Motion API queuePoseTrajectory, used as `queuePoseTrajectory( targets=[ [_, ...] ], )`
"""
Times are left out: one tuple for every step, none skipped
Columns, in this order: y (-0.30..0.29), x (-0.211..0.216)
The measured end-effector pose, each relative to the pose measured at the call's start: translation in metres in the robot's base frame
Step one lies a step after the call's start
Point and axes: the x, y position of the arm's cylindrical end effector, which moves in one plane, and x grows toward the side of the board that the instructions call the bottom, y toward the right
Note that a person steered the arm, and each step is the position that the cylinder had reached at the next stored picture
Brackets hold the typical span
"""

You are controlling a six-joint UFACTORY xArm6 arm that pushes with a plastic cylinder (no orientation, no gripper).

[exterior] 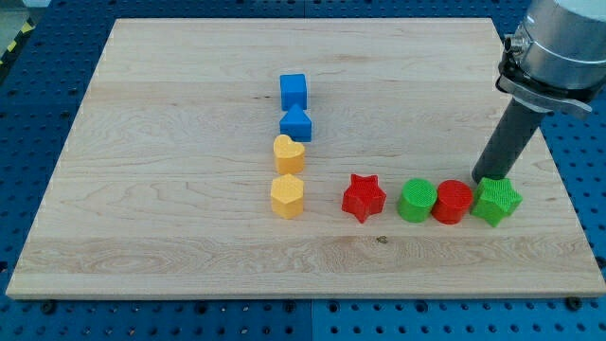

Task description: Adjust the green star in a horizontal line

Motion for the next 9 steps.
queuePoseTrajectory(
  targets=[
    [0.0, 0.008],
    [0.007, -0.025],
    [0.01, -0.041],
    [0.035, -0.039],
    [0.063, -0.003],
    [0.071, 0.056],
    [0.05, 0.09],
    [0.013, 0.091],
    [0.012, 0.091]
  ],
)
